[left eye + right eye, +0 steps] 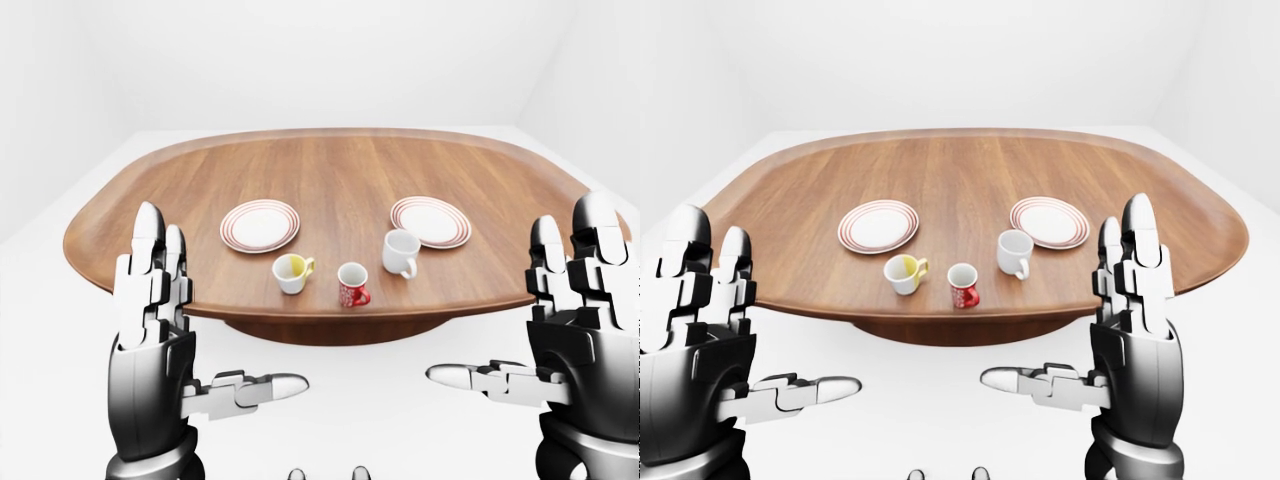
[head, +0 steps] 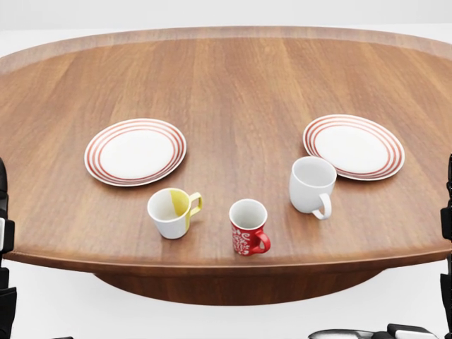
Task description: Put the red mug on the left plate.
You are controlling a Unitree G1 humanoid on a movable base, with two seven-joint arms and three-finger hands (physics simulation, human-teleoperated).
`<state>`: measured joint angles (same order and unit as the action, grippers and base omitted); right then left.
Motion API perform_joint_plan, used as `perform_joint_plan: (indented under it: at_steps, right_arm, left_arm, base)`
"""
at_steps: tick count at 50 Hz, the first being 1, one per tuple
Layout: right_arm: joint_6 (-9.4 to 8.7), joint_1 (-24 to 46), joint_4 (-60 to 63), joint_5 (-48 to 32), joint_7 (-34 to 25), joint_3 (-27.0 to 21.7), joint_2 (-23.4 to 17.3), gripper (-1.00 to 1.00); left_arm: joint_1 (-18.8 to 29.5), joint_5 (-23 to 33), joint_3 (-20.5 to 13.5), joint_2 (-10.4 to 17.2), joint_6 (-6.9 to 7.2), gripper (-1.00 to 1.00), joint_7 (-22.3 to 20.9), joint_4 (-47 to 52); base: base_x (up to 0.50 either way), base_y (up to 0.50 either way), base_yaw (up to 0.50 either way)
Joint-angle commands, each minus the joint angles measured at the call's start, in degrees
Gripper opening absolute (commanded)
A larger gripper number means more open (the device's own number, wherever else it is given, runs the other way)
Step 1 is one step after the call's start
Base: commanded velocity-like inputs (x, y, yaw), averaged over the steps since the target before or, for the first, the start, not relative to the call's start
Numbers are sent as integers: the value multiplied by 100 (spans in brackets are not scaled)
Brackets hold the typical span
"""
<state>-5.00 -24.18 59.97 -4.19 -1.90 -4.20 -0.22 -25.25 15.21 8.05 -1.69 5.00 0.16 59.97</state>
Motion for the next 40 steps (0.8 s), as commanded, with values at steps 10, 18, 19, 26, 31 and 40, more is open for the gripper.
perform_joint_plan:
  at_steps: [10, 18, 19, 26, 31, 40]
  right_arm:
    - [0, 64, 3, -686, -607, 30, 598, 100]
    - [0, 82, 3, -836, -605, 69, 640, 100]
    - [0, 81, 3, -839, -606, 81, 643, 100]
    - [0, 80, 3, -788, -616, 78, 637, 100]
    - [0, 272, 3, -753, -525, -6, 616, 100]
    - [0, 394, 3, -659, -298, -95, 661, 100]
  left_arm:
    - [-43, -71, 53, 123, 0, 100, 120, 3]
    - [-85, -101, 76, 168, 0, 100, 144, 2]
    - [-74, -107, 68, 164, 0, 100, 140, 2]
    - [-55, -130, 78, 191, 0, 100, 143, 3]
    - [-45, -115, 127, 225, 0, 100, 166, 3]
    - [-42, -99, 181, 257, 0, 100, 196, 3]
  base:
    - [12, 50, 0]
    - [11, 50, 0]
    - [11, 50, 0]
    - [11, 50, 0]
    - [10, 50, 0]
    - [0, 17, 0]
